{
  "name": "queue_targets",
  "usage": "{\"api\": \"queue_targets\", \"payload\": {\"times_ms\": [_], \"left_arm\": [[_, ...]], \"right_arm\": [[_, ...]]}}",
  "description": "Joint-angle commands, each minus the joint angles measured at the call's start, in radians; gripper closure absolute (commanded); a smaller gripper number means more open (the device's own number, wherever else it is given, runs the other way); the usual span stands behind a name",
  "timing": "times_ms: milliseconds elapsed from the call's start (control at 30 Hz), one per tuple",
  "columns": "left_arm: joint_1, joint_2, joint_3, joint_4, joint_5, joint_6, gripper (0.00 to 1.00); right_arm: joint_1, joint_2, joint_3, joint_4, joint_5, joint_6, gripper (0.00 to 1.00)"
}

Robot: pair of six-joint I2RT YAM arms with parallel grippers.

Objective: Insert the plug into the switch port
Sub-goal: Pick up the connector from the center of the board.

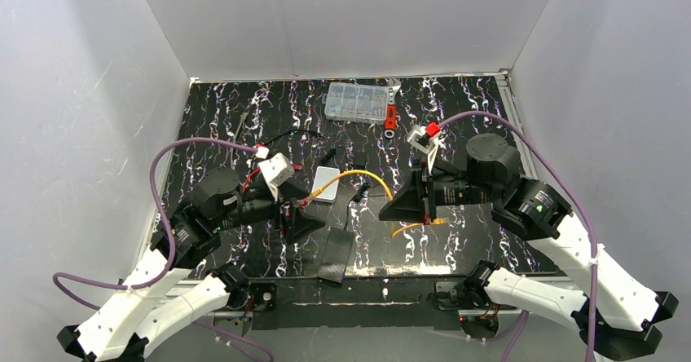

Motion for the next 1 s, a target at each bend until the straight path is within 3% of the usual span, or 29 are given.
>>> {"api": "queue_targets", "payload": {"times_ms": [0,100,200,333,400,467,767,967], "left_arm": [[0.006,-0.009,0.020,-0.007,-0.007,0.040,0.20],[0.006,-0.013,0.014,0.002,-0.005,0.045,0.35],[0.006,-0.015,0.010,0.004,-0.015,0.047,0.42],[0.006,-0.022,0.005,0.009,-0.025,0.055,0.59],[0.006,-0.025,0.001,0.012,-0.025,0.059,0.74],[0.005,-0.022,-0.001,0.010,-0.031,0.059,0.98],[0.005,0.003,0.021,-0.008,-0.009,0.027,1.00],[0.005,0.069,0.071,-0.053,0.096,-0.030,1.00]], "right_arm": [[-0.006,0.013,0.059,0.016,-0.042,0.028,0.99],[-0.006,0.020,0.061,0.019,-0.053,0.033,0.99],[-0.006,0.025,0.061,0.019,-0.059,0.036,0.99],[-0.006,0.030,0.060,0.021,-0.061,0.042,0.99],[-0.006,0.032,0.061,0.025,-0.062,0.046,0.99],[-0.006,0.033,0.062,0.028,-0.062,0.049,0.99],[-0.006,0.024,0.047,-0.024,-0.006,-0.028,0.98],[-0.006,-0.020,-0.013,-0.072,0.109,-0.193,0.66]]}}
